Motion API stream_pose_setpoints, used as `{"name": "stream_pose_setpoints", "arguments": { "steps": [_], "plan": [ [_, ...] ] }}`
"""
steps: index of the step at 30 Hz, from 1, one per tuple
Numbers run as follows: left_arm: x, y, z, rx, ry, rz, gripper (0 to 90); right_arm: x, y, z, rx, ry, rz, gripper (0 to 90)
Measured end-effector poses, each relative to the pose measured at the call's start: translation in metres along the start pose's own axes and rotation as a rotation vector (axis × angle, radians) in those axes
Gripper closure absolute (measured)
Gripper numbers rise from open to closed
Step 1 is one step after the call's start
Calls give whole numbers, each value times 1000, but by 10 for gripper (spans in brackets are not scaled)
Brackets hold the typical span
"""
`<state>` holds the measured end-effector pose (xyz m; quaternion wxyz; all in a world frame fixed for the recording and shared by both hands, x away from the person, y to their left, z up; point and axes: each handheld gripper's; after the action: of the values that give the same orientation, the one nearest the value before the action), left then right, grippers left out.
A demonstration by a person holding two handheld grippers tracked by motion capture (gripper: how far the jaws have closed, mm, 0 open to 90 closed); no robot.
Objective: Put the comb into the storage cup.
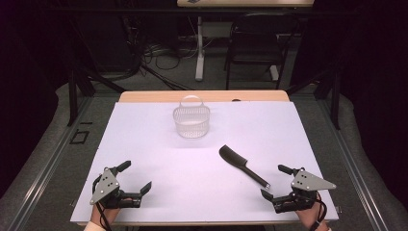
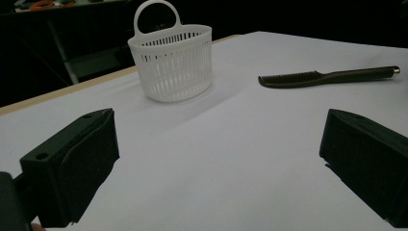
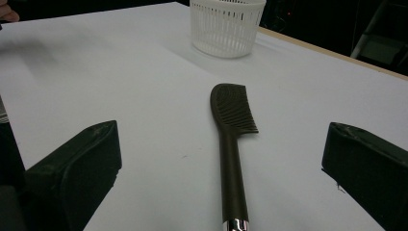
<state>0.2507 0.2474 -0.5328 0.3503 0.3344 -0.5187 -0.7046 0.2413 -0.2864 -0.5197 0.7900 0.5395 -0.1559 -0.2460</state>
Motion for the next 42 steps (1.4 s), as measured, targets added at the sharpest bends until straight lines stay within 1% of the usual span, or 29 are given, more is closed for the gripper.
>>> {"name": "stream_pose_setpoints", "arguments": {
  "steps": [3,11,13,17,20,23,25,29,32,42],
  "plan": [
    [0,0,0,0,-2,-8,1,0,0,0,-3,1,-2,0],
    [0,0,-1,-1,-2,-9,1,0,2,-1,-16,2,-7,0],
    [1,0,-1,-4,-2,-10,0,0,2,-2,-12,10,-23,0],
    [1,1,0,2,2,-14,1,0,3,-4,-27,18,-17,0],
    [0,0,-1,-3,1,-8,0,0,5,-5,-33,29,-16,0],
    [1,0,0,-3,2,-11,1,0,7,-7,-38,34,-26,0],
    [1,1,0,-1,2,-15,1,0,7,-9,-52,47,-42,0],
    [1,0,-1,-3,2,-11,0,1,10,-14,-69,55,-34,0],
    [1,0,-1,-4,1,-12,1,3,13,-16,-73,60,-48,0],
    [1,0,-2,-6,-1,-12,1,7,17,-28,-118,57,-60,0]
  ]
}}
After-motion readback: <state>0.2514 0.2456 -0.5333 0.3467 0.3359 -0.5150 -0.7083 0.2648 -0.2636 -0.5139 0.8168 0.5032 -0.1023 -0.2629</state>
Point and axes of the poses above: each handheld gripper's, and its own axes: z roughly backward along the jaws, y roughly out of its top, x roughly to its right, and after that the axes turned 11 degrees about y, right-handed
